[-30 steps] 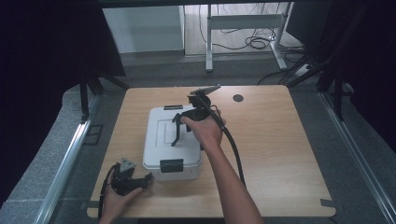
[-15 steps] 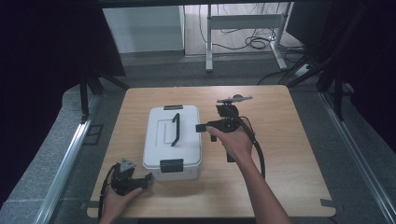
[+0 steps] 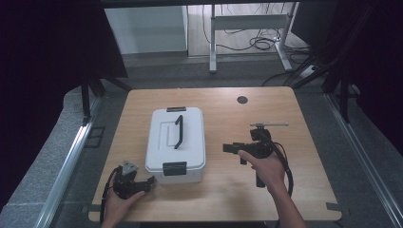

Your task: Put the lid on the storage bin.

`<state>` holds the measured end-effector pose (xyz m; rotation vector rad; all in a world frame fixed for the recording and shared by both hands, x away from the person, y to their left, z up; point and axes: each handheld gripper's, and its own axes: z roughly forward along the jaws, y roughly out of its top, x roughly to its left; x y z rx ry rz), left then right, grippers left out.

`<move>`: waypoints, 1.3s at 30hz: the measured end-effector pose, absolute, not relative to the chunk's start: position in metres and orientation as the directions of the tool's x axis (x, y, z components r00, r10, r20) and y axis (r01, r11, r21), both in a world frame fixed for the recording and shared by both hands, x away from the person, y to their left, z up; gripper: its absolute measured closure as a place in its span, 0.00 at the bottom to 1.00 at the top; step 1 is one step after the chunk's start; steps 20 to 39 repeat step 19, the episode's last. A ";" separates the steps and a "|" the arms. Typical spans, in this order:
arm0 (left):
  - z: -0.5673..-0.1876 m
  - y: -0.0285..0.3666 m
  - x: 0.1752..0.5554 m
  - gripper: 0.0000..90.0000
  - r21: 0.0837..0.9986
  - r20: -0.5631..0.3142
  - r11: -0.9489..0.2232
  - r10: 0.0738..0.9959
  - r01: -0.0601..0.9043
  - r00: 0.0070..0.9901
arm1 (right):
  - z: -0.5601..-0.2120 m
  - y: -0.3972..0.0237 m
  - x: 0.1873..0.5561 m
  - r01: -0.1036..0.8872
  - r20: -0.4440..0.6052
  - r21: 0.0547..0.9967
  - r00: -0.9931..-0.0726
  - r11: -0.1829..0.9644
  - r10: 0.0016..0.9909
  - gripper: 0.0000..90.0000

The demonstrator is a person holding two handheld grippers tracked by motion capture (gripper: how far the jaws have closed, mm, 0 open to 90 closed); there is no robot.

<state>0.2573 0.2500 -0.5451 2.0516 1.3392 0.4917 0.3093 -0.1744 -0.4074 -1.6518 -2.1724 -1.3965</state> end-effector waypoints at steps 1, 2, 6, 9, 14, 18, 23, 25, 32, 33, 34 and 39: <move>-0.545 0.250 0.257 0.14 0.682 -0.030 -0.283 0.910 0.674 0.413 | -0.407 -0.174 0.309 0.797 0.544 0.604 -0.417 0.006 0.728 0.51; -0.545 0.250 0.257 0.14 0.682 -0.030 -0.283 0.910 0.674 0.413 | -0.410 -0.178 0.307 0.793 0.543 0.609 -0.418 0.001 0.728 0.51; -0.545 0.250 0.257 0.14 0.682 -0.029 -0.283 0.911 0.674 0.412 | -0.425 -0.194 0.295 0.785 0.537 0.619 -0.424 0.002 0.729 0.50; -0.545 0.250 0.257 0.14 0.682 -0.029 -0.283 0.911 0.674 0.412 | -0.435 -0.204 0.289 0.786 0.543 0.618 -0.415 -0.012 0.731 0.49; -0.545 0.250 0.257 0.14 0.682 -0.029 -0.283 0.911 0.674 0.411 | -0.446 -0.214 0.281 0.765 0.539 0.643 -0.423 -0.031 0.728 0.49; -0.545 0.250 0.257 0.14 0.682 -0.029 -0.282 0.911 0.675 0.411 | -0.446 -0.219 0.281 0.766 0.551 0.641 -0.421 -0.043 0.720 0.48; -0.545 0.250 0.257 0.14 0.681 -0.029 -0.282 0.911 0.676 0.410 | -0.447 -0.220 0.281 0.766 0.550 0.642 -0.421 -0.043 0.721 0.48; -0.545 0.250 0.257 0.14 0.681 -0.029 -0.282 0.911 0.676 0.410 | -0.447 -0.220 0.281 0.766 0.550 0.642 -0.421 -0.043 0.721 0.48; -0.545 0.250 0.257 0.14 0.681 -0.029 -0.282 0.911 0.676 0.410 | -0.447 -0.220 0.281 0.766 0.550 0.642 -0.421 -0.043 0.721 0.48; -0.545 0.250 0.257 0.14 0.681 -0.029 -0.282 0.911 0.676 0.410 | -0.447 -0.220 0.281 0.766 0.550 0.642 -0.421 -0.043 0.721 0.48; -0.545 0.250 0.257 0.14 0.681 -0.029 -0.282 0.911 0.676 0.410 | -0.447 -0.220 0.281 0.766 0.550 0.642 -0.421 -0.043 0.721 0.48; -0.545 0.250 0.257 0.14 0.681 -0.029 -0.282 0.911 0.676 0.410 | -0.447 -0.220 0.281 0.766 0.550 0.642 -0.421 -0.043 0.721 0.48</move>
